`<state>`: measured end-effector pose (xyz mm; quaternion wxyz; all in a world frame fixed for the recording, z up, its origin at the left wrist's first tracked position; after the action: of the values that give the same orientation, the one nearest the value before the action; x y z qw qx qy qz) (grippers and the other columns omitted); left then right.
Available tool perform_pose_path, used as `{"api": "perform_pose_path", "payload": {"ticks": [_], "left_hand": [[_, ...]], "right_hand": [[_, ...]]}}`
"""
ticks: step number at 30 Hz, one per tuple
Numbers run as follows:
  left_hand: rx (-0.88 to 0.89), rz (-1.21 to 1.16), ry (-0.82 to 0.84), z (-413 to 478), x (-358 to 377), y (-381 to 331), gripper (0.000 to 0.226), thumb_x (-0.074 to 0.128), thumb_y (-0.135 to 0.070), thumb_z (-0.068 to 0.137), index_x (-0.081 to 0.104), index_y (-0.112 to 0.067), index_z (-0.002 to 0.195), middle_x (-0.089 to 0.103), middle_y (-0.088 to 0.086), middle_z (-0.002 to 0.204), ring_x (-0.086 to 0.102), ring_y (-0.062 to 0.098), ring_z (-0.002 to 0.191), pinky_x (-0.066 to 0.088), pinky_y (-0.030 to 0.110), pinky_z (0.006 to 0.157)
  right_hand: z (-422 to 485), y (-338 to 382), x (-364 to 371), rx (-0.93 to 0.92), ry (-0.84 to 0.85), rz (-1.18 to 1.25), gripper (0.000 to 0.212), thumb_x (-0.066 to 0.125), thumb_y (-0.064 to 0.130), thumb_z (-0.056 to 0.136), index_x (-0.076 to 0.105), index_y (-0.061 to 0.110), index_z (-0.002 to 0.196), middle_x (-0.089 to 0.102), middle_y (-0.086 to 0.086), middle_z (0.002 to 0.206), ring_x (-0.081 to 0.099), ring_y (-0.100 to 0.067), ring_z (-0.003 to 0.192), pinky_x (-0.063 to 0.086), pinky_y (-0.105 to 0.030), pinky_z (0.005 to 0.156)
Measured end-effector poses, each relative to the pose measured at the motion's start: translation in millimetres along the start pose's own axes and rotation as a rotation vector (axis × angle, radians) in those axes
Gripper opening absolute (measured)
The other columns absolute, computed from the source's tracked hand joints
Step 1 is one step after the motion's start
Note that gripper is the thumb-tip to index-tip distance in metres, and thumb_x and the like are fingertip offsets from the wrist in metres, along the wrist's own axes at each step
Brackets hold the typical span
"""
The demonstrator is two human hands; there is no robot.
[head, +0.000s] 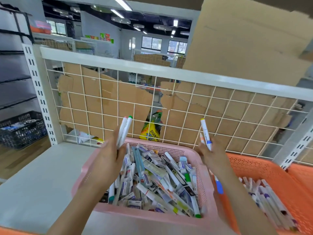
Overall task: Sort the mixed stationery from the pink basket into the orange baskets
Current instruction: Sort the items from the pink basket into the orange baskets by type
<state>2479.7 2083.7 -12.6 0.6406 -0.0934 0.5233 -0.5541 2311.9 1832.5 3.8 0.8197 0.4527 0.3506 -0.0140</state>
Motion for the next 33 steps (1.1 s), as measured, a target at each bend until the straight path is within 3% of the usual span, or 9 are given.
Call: {"api": "perform_pose_path", "payload": {"ticks": [6,11,15,18,22,26,29,31,33], "left_hand": [[-0.015,-0.104,0.023,-13,19,-23,0.030,0.042,-0.014,0.097,0.037,-0.018,0.126,0.043,0.005,0.052,0.044,0.008,0.034,0.030,0.021,0.030],[-0.011,-0.146,0.033,-19,45,-41,0.042,0.042,-0.013,0.097,0.033,-0.015,0.138,0.043,0.003,0.054,0.042,0.016,0.043,0.030,0.029,0.041],[0.005,-0.247,0.065,-23,77,-70,0.043,0.039,-0.014,0.098,0.031,-0.019,0.139,0.035,0.003,0.056,0.034,0.017,0.045,0.029,0.032,0.047],[0.003,-0.341,0.113,-23,111,-98,0.040,0.039,-0.014,0.098,0.030,-0.034,0.131,0.045,0.011,0.070,0.038,0.019,0.052,0.034,0.033,0.051],[-0.022,-0.451,0.171,-24,166,-141,0.016,0.044,-0.012,0.096,0.042,-0.016,0.111,0.043,0.008,0.062,0.036,0.020,0.047,0.033,0.038,0.049],[-0.027,-0.585,0.268,-37,219,-190,0.020,0.050,-0.015,0.094,0.041,-0.024,0.109,0.039,0.001,0.060,0.037,0.010,0.043,0.033,0.027,0.045],[-0.037,-0.509,0.422,-53,255,-217,0.063,0.046,0.004,0.091,0.021,-0.028,0.140,0.057,0.015,0.097,0.055,0.022,0.063,0.042,0.017,0.049],[-0.117,-0.561,0.598,-64,284,-217,0.081,0.041,0.015,0.086,0.007,-0.026,0.147,0.040,0.004,0.140,0.063,0.011,0.089,0.052,0.017,0.067],[-0.116,-0.546,0.744,-74,303,-209,0.095,0.043,0.013,0.080,-0.005,-0.038,0.145,0.010,-0.013,0.152,0.046,-0.010,0.117,0.049,0.041,0.089]], "right_hand": [[-28,-47,-65,0.087,-0.159,-0.062,0.008,0.048,0.018,0.096,0.048,0.010,0.096,0.049,-0.005,0.066,0.049,-0.031,0.066,0.033,-0.034,0.060],[-38,-90,-111,0.156,-0.217,-0.062,0.012,0.049,0.020,0.095,0.044,0.015,0.085,0.045,-0.004,0.059,0.043,-0.027,0.056,0.033,-0.033,0.053],[-41,-116,-144,0.179,-0.253,-0.021,0.008,0.048,0.018,0.096,0.046,0.011,0.098,0.045,-0.003,0.059,0.041,-0.023,0.050,0.035,-0.034,0.055],[-37,-131,-161,0.184,-0.251,0.000,0.008,0.047,0.019,0.097,0.045,0.012,0.096,0.046,-0.002,0.058,0.040,-0.020,0.049,0.033,-0.031,0.054],[-28,-147,-177,0.179,-0.247,0.002,0.009,0.045,0.023,0.097,0.045,0.014,0.098,0.050,-0.004,0.060,0.045,-0.021,0.051,0.032,-0.031,0.050],[-17,-167,-181,0.201,-0.114,-0.021,0.014,0.045,0.024,0.098,0.052,0.014,0.105,0.053,-0.005,0.061,0.047,-0.017,0.048,0.037,-0.023,0.043],[-11,-184,-180,0.234,0.083,-0.081,0.018,0.050,0.026,0.095,0.058,0.015,0.107,0.063,-0.004,0.071,0.060,-0.020,0.060,0.049,-0.030,0.058],[-12,-192,-179,0.249,0.230,-0.174,0.017,0.055,0.025,0.092,0.060,0.019,0.107,0.062,0.001,0.085,0.059,-0.017,0.076,0.041,-0.024,0.061],[-13,-199,-179,0.219,0.300,-0.205,0.032,0.058,0.016,0.089,0.057,0.019,0.121,0.061,0.001,0.107,0.058,-0.016,0.098,0.039,-0.019,0.071]]}}
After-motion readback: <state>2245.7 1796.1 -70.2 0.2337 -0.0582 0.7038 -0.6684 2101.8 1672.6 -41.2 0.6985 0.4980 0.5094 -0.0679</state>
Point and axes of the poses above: each hand's wrist, its own z-axis towards the middle knuckle, its own x-axis out of the palm, y = z × x, the point moved 4 cm from there along z, towards the middle knuckle
